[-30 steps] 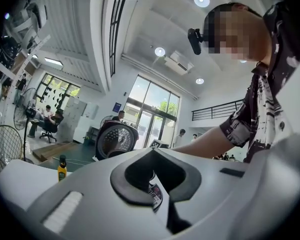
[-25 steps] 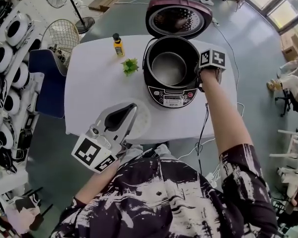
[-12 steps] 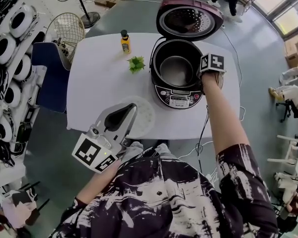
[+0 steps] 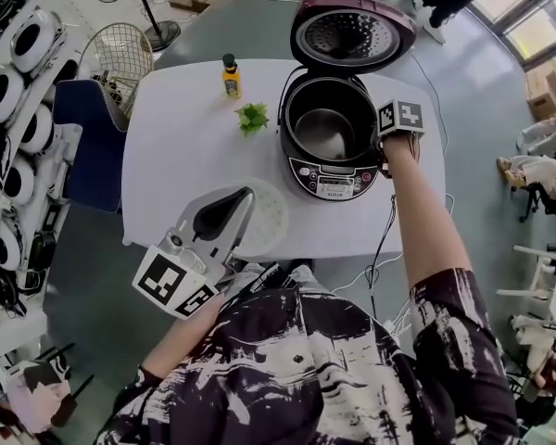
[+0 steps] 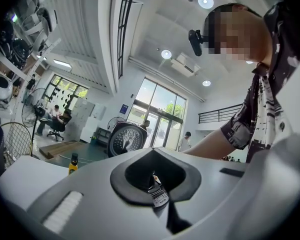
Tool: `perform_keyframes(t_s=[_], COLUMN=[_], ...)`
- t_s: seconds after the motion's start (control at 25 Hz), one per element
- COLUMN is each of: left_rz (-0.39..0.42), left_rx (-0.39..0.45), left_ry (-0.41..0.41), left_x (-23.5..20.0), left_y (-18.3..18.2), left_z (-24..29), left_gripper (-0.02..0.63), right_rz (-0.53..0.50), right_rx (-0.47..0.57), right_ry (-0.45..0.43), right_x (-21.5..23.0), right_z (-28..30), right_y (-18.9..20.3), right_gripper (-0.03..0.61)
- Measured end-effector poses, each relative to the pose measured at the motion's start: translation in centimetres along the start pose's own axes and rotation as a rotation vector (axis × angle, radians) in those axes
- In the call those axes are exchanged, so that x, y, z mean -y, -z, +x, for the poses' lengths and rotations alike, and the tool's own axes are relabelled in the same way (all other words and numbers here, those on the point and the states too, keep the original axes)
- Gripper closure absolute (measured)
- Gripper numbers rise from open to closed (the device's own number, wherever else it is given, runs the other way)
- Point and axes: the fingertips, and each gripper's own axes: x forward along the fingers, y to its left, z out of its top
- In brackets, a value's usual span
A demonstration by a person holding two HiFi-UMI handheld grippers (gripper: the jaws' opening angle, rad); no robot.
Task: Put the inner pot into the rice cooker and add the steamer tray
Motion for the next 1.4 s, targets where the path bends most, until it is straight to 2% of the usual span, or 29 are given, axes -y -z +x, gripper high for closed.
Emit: perform_keyframes(t_s=[0.32,0.4,0.52,0.64,0.76,0.84,0.92,0.96,1.0,1.08,1.12,1.16,1.2,1.28,1.4], left_rz=[0.004,0.005,0.005,0.005,0.001,0.001,0.001,0.001,-0.001,-0.004,-0.005,-0.005,-0.004,-0.002,0.001], left_rx=[-0.006,-0.009,-0.014,-0.022,-0.033,-0.038,-0.04,-0.042,-0.046,-0.056,-0.061,-0.064,-0.068,-0.077,-0.092], left_ry=[0.042,0.055,0.074,0.093,0.111,0.12,0.125,0.127,0.129,0.132,0.134,0.136,0.138,0.144,0.146], left_x=[-0.1,0.0,0.1,-0.1,-0.1,-0.6,-1.4,-1.8,-2.2,-2.7,-3.0,-3.2,-3.4,-3.7,-4.0], left_y=[-0.4,-0.5,-0.6,-0.7,-0.7,-0.6,-0.5,-0.5,-0.4,-0.2,0.0,0.1,0.2,0.3,0.6], left_z=[0.7,0.9,0.9,1.1,1.0,1.2,1.5,1.6,1.6,1.4,1.3,1.3,1.2,0.9,0.4], left_gripper=[0.609,0.609,0.609,0.609,0.609,0.609,0.609,0.609,0.609,0.609,0.609,0.609,0.609,0.609,0.609], right_rz=[0.107,0.124,0.16,0.18,0.092,0.07,0.034,-0.022,-0.082,-0.178,-0.213,-0.24,-0.253,-0.227,-0.098], right_rx=[0.044,0.069,0.126,0.212,0.311,0.323,0.297,0.273,0.241,0.167,0.132,0.098,0.067,0.017,-0.038], right_ry=[-0.165,-0.186,-0.236,-0.319,-0.375,-0.421,-0.573,-0.64,-0.669,-0.659,-0.645,-0.63,-0.609,-0.56,-0.481], right_x=[-0.5,-0.2,0.4,0.1,-1.4,-3.7,-8.5,-11.2,-13.6,-17.3,-18.7,-19.8,-20.6,-21.6,-21.3], right_z=[-1.1,-1.8,-3.5,-6.3,-11.1,-14.1,-16.0,-16.3,-15.9,-13.1,-10.9,-8.4,-6.0,-1.5,4.2], right_y=[0.9,1.0,1.4,1.6,2.7,5.1,8.5,10.4,12.7,17.7,20.0,22.0,23.5,25.1,25.9], right_gripper=[0.509,0.526,0.555,0.557,0.558,0.558,0.557,0.557,0.555,0.54,0.512,0.457,0.445,0.411,0.362])
